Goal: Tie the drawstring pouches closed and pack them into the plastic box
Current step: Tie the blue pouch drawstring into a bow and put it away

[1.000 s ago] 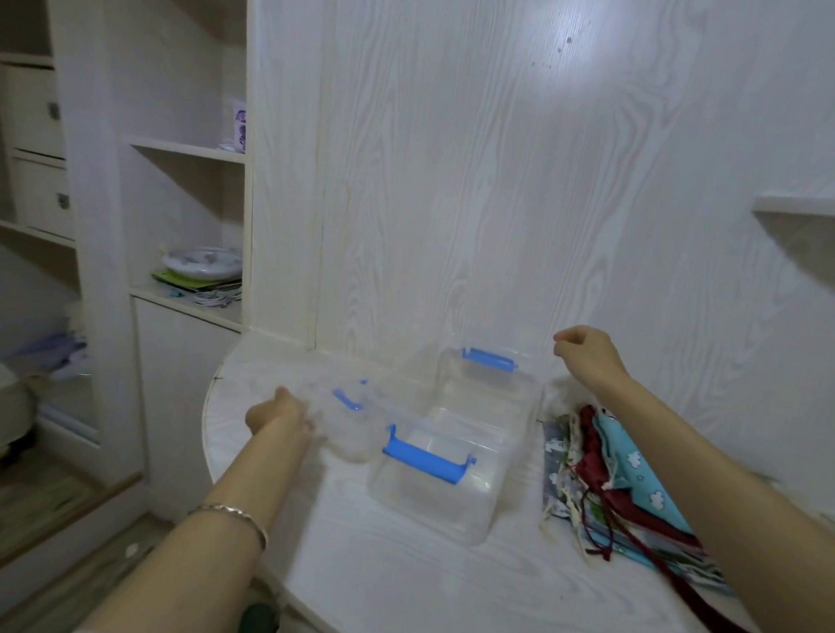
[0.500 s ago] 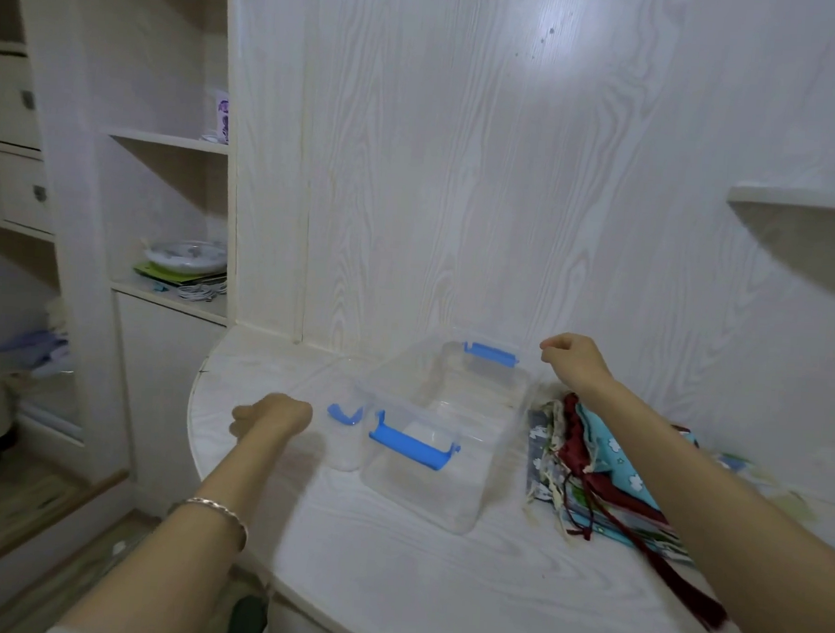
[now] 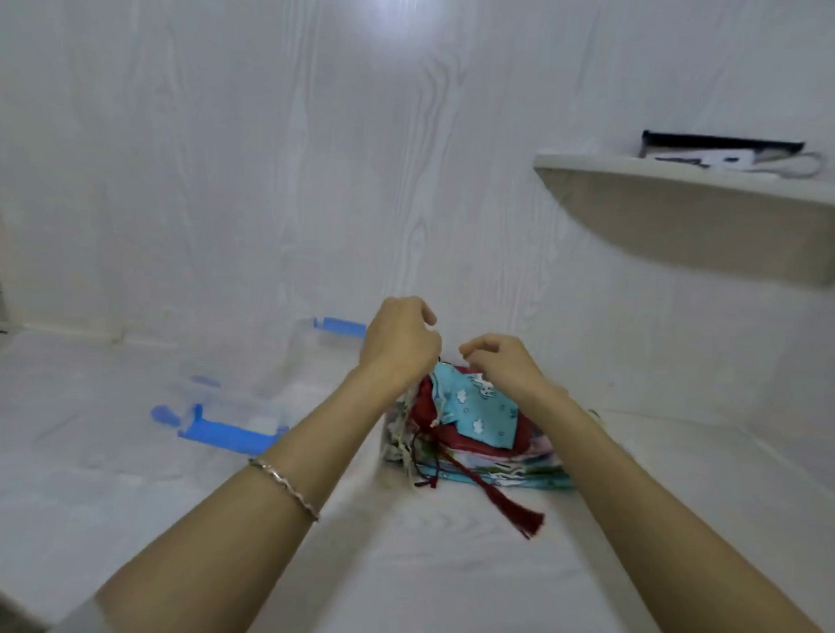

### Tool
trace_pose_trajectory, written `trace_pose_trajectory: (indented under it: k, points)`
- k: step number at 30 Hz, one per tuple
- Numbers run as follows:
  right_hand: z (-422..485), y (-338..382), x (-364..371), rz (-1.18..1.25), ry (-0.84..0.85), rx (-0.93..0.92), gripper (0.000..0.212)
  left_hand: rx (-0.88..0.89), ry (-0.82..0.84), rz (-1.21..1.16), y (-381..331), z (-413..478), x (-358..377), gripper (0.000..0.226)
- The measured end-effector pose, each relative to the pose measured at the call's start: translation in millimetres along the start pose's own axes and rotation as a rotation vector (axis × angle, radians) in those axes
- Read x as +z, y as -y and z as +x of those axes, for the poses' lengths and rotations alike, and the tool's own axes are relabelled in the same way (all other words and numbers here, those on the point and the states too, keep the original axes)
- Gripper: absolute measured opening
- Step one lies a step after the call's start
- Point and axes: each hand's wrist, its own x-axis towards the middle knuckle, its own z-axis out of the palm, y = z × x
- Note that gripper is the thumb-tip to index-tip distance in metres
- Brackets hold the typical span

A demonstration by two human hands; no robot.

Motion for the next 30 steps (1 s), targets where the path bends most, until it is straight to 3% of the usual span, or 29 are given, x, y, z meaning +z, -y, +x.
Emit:
trace_pose_trajectory:
  k: [5,8,10,14,18,21,24,26,30]
  points:
    - [-15,-52,4,-0.077,0.082,0.089,0.032,-0.056,0.227,0.095,4,-14,69,0.022]
    - [-4,-73,20,-0.14,0.083,0.124,0.028,-0.146,0.29,0.106,24,-13,93,0.021]
    - [5,-76,35,-0.188,0.055,0.132,0.019,-0.227,0.292,0.053,35,-13,102,0.023]
    - [18,-76,68,-0.275,-0.042,0.188,0.041,-0.34,0.174,-0.168,55,-22,112,0.057]
    - [15,-70,71,-0.339,-0.186,0.125,0.016,-0.345,0.111,-0.253,65,-29,110,0.057]
    - [0,-41,35,-0.228,-0.261,-0.114,0.019,-0.229,0.087,-0.305,60,-32,97,0.051]
    - [-20,-14,-5,-0.197,-0.162,-0.29,0.018,-0.025,0.003,-0.183,42,-40,81,0.074]
    - [-35,-9,-23,-0.121,-0.111,-0.32,0.019,0.106,-0.032,-0.036,31,-47,73,0.076]
    - [-63,-27,-38,-0.079,-0.074,-0.294,0.02,0.244,-0.041,0.131,38,-57,68,0.032]
